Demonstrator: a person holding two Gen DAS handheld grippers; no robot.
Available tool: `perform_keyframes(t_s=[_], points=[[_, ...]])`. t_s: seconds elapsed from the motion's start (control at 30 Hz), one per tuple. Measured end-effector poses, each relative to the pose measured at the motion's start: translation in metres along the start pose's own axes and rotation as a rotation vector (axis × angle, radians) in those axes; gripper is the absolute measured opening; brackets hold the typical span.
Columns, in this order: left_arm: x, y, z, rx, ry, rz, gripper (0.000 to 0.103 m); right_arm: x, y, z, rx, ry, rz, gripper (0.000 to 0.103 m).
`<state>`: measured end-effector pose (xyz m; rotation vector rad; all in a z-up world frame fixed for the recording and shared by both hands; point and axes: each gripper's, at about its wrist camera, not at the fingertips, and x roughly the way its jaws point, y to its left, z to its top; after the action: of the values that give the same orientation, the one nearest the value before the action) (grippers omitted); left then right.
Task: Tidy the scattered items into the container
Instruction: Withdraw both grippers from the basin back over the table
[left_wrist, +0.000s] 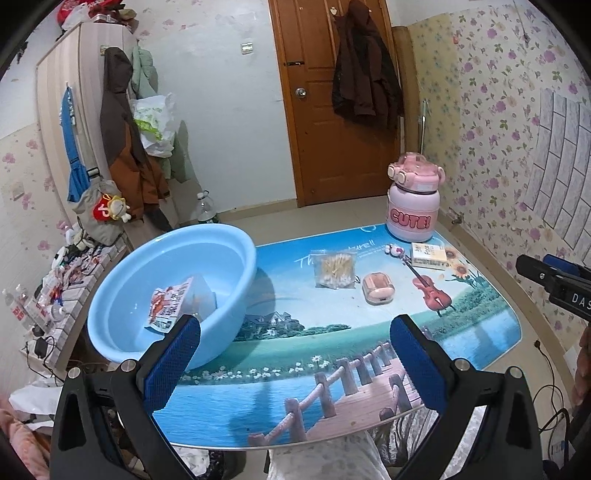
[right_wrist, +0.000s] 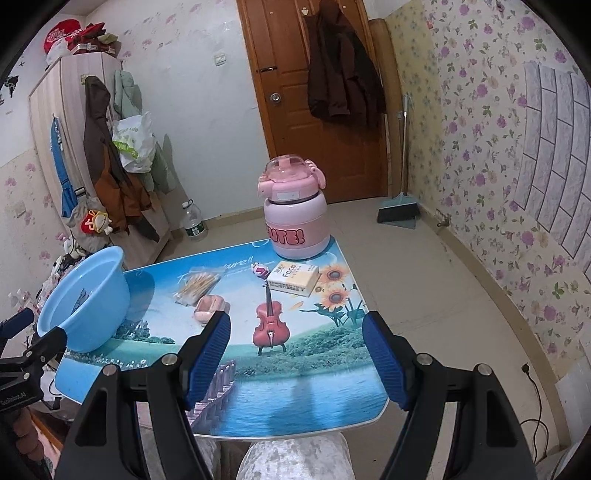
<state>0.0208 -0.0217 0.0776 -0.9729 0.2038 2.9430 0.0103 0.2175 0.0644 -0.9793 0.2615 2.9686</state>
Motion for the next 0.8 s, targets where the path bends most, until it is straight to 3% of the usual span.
perform_keyframes(t_s=[0.8], points=[[0.043,-0.016,-0.006,0.023,0.083,-0.063,0.103,0.045,0.002,-0.011,-0.081,0.091,0.05,0.076]])
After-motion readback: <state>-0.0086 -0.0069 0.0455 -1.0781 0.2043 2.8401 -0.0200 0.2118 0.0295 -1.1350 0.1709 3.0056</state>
